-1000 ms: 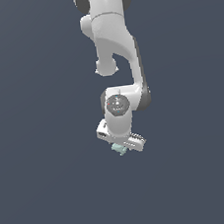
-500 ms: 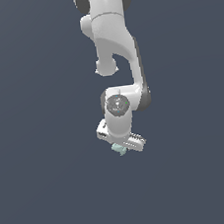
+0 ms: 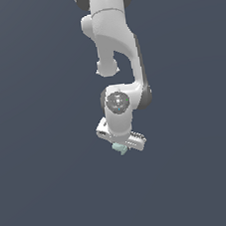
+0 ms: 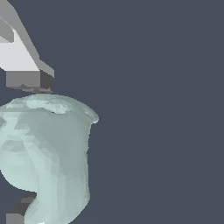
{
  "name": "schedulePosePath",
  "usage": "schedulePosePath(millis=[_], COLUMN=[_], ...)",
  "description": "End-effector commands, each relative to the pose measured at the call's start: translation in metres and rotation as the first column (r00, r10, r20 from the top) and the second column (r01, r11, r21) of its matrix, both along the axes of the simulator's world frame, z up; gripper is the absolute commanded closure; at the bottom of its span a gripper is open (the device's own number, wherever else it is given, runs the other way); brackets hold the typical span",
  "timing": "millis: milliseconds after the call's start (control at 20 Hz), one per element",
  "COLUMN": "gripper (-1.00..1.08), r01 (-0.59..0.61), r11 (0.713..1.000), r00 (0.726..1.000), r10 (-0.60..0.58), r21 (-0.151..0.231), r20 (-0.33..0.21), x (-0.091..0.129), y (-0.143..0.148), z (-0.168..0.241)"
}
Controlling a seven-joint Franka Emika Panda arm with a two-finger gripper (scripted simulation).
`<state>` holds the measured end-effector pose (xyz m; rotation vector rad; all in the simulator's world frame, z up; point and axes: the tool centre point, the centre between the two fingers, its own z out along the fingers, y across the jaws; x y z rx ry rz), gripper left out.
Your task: Pick up the object and move it to a goal position.
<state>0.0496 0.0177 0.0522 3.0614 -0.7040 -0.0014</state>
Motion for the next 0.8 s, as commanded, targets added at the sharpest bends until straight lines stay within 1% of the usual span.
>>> schedulePosePath(millis=[0,350,750], gripper=[1.08,1.08,1.08], r01=[0.000,0.000,0.000], r11=[1.000,1.000,1.000], r00=[1.000,1.000,1.000], r10=[0.000,0.000,0.000], r21=[0.000,0.000,0.001], r20=[0.001,0.001,0.001], x=[-0.005,-0.030,-0.072], y=[-0.001,-0.006,-0.015], z=[0.006,0.033,0.082])
